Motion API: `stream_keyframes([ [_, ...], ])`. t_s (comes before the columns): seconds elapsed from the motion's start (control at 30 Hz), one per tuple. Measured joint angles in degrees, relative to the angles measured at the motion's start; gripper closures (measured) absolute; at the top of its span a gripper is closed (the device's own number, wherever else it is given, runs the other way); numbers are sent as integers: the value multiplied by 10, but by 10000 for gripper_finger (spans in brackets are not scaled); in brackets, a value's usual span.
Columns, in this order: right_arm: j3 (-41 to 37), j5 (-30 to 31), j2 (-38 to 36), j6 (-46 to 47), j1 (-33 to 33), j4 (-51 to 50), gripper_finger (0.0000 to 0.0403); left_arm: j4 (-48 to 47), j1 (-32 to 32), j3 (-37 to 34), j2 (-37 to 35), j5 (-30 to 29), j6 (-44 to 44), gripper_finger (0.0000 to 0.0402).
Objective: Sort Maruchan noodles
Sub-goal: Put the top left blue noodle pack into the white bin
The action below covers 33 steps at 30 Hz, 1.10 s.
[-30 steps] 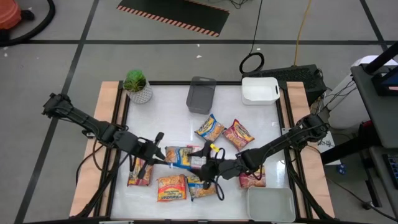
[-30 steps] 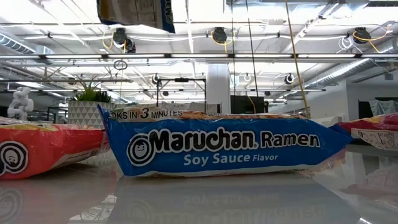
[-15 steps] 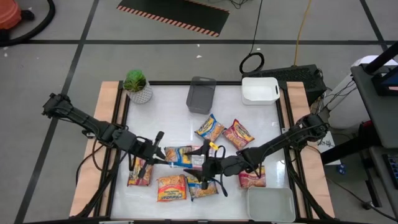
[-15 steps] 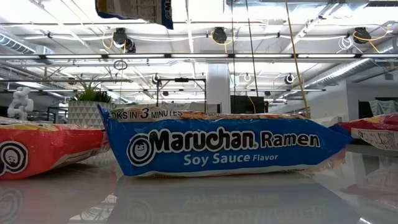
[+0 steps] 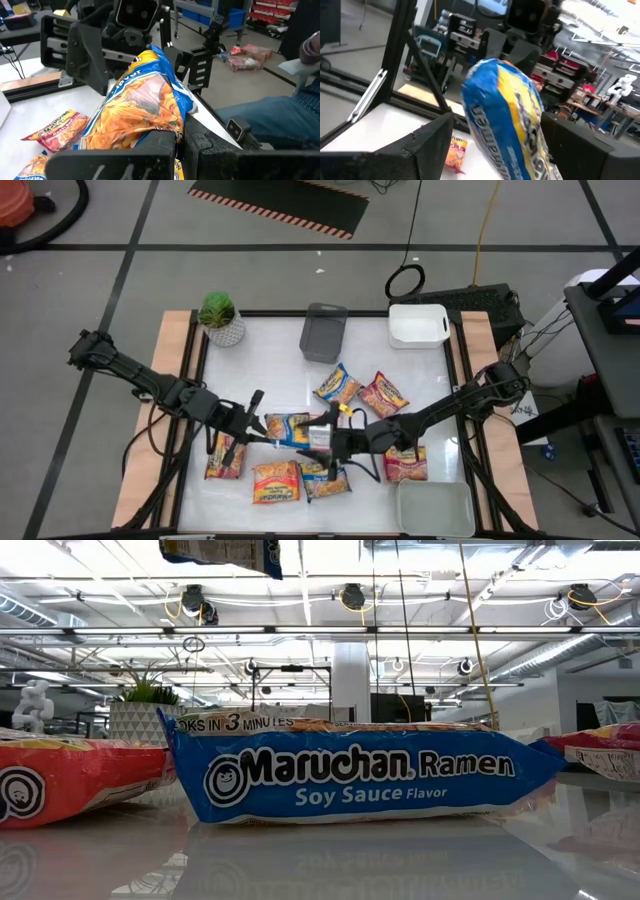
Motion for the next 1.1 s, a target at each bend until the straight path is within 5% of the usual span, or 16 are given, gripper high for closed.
stream_keyframes([
  [0.83,-13,-58,0,-11,-27,22,107,44,0,0,0,2,-15,396],
  [1.1,-13,-58,0,13,-33,20,154,48,0,0,0,2,-17,396],
])
